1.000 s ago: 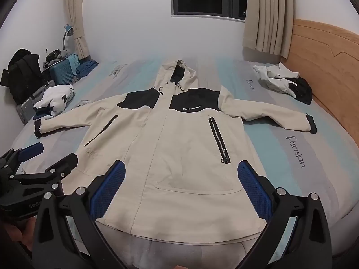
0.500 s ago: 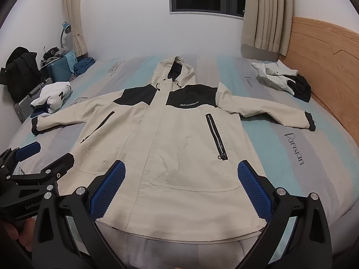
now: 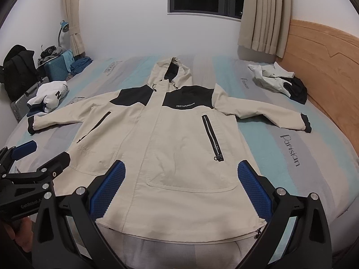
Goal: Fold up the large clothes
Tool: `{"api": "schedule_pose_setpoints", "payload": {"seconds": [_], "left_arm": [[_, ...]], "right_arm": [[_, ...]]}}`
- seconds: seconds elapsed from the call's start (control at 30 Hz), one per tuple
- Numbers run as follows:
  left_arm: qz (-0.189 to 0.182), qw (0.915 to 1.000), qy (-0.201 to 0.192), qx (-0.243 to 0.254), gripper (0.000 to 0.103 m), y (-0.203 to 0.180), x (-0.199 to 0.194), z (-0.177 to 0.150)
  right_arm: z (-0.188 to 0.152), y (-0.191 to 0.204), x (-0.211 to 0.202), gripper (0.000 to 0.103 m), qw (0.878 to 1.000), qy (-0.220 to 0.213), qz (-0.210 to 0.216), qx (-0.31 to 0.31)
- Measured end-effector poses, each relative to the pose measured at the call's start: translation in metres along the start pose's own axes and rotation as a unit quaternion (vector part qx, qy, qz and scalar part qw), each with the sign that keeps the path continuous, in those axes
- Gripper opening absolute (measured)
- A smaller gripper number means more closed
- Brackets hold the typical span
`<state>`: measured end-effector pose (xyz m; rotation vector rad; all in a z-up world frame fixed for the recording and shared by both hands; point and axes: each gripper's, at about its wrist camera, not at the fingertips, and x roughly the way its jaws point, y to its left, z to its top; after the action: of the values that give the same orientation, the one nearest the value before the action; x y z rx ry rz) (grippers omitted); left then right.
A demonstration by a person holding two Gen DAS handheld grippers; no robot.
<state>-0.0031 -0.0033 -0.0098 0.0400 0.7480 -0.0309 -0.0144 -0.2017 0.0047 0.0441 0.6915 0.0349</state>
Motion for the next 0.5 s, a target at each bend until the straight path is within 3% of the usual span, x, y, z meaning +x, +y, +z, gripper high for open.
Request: {"api": "schedule_pose_setpoints", "payload": {"seconds": [0.5], "left_arm": [[0.001,1.0000,-0.001,-0.005,0.097,0.0041,-0.0010,0.0037]], "right_arm": [[-0.0007,0.0027,-0.0009,0.096,1.000,-0.004,-0.010,-0.003]]}}
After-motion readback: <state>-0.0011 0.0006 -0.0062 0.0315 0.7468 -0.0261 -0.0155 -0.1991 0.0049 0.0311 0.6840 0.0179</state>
